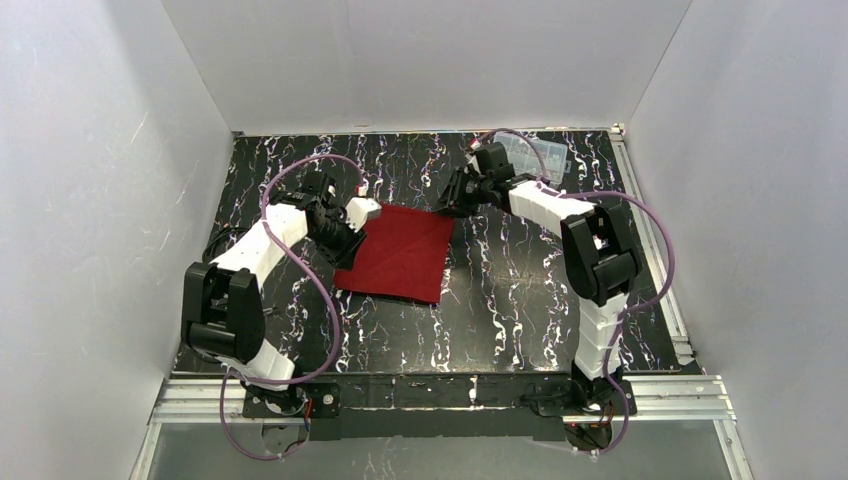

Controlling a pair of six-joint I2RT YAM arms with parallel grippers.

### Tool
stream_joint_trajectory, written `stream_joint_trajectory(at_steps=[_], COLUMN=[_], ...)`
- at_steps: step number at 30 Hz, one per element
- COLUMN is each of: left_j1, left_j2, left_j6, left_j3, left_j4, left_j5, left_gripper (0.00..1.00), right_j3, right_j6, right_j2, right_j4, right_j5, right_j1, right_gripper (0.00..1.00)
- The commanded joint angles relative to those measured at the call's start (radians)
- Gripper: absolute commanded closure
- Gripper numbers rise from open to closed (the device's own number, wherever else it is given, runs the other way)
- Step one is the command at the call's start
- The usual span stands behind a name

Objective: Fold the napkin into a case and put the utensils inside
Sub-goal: Smooth out the upper triangle-folded napkin at the center of the board.

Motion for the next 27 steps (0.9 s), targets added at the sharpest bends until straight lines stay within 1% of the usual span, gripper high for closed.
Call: stream_joint_trajectory(at_steps=[1,3,5,9,12,16,21,27], left_j1=[0.013,0.013,0.013,0.014,0.014,0.014,0.013,0.014], left_j2=[-0.027,-0.011,-0.011,-0.051,-0.065,-0.068,-0.067,-0.066], left_j6=[0.011,0.049,0.08,0.136,0.162,0.161,0.138,0.151], left_j3=[0.009,-0.017,-0.059,-0.15,-0.176,-0.19,-0.221,-0.269], left_j4=[-0.13,-0.142,-0.121,-0.013,0.034,0.085,0.175,0.2], left_j5=[0.087,0.084,0.063,0.007,-0.019,-0.041,-0.106,-0.135], left_gripper=[0.66,0.64,0.63,0.62,0.61,0.61,0.61,0.62], right_j3=[-0.051,-0.045,-0.033,-0.028,-0.027,-0.03,-0.02,-0.004], right_j6=[-0.005,0.004,0.008,0.003,0.013,0.024,0.034,0.044], right_j2=[-0.057,-0.022,0.013,0.037,0.046,0.054,0.078,0.109], right_j4=[0.092,0.115,0.119,0.124,0.124,0.16,0.172,0.181], right_j5=[0.004,-0.054,-0.086,-0.091,-0.087,-0.089,-0.094,-0.098], right_j1=[0.088,0.112,0.134,0.172,0.179,0.185,0.191,0.192], right_gripper=[0.65,0.66,0.66,0.62,0.62,0.61,0.62,0.62])
